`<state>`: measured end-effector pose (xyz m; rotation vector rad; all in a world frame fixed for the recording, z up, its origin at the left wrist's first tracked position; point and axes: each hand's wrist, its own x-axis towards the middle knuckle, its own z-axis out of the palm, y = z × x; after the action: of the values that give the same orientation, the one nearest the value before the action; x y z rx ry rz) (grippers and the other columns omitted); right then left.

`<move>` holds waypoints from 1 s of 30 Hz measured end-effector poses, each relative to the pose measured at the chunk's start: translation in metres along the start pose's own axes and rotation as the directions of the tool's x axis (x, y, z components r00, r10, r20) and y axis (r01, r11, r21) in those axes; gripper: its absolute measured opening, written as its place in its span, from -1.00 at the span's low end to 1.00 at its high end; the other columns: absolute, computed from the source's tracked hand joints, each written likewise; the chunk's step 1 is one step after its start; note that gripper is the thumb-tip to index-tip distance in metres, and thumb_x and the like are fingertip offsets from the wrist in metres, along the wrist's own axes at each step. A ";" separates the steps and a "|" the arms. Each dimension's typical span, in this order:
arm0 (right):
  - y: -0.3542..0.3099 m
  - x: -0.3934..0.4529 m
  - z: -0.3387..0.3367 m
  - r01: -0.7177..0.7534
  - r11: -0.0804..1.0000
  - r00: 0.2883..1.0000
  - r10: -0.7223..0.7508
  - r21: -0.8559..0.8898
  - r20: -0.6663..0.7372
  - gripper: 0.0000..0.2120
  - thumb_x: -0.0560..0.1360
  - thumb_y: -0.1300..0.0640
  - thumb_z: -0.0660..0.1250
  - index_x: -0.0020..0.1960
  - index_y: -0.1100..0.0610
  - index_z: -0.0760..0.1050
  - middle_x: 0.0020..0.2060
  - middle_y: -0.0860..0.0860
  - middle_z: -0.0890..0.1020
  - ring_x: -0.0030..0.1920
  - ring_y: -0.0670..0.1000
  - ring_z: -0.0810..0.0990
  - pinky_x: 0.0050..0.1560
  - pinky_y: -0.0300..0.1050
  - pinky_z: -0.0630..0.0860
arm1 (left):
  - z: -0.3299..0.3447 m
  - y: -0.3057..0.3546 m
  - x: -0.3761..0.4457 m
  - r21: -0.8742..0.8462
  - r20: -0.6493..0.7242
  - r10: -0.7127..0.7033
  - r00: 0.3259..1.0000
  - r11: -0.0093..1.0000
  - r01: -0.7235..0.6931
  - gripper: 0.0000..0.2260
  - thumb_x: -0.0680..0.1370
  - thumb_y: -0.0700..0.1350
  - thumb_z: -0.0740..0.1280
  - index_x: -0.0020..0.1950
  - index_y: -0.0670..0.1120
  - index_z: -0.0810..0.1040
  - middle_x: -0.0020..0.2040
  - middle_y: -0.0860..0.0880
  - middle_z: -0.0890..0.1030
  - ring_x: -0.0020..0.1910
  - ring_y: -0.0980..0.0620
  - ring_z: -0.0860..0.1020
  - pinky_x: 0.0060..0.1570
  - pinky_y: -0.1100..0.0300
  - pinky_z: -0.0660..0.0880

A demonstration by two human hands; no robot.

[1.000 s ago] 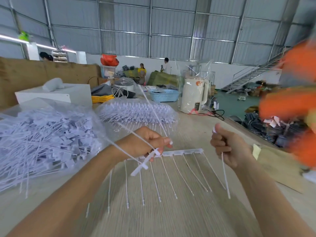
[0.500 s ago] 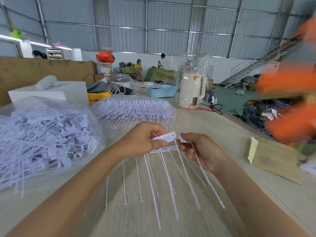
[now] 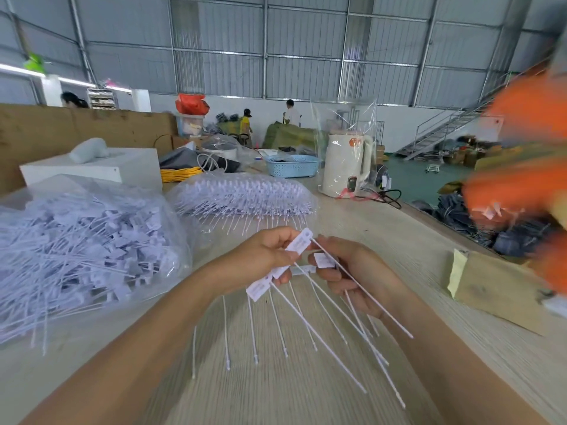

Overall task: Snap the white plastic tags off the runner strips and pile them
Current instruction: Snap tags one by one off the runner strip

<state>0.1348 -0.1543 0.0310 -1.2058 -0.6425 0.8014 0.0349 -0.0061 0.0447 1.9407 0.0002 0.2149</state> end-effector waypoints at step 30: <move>0.004 -0.008 0.007 0.156 0.962 0.980 -0.180 -0.224 -0.090 -0.82 0.46 0.16 0.38 -0.31 0.14 0.57 -0.48 -0.03 0.53 -0.63 -0.16 0.19 -0.63 -0.37 0.12 | -0.033 -0.007 -0.006 -0.492 0.023 -0.045 0.999 0.869 0.050 -0.73 0.45 -0.11 0.23 0.01 -0.20 0.63 -0.07 -0.21 0.66 -0.21 -0.19 0.65 -0.21 0.08 0.61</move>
<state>0.1241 -0.1562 0.0287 -1.3619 -0.7444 0.5284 0.0248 0.0263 0.0489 1.4271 -0.0130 0.1531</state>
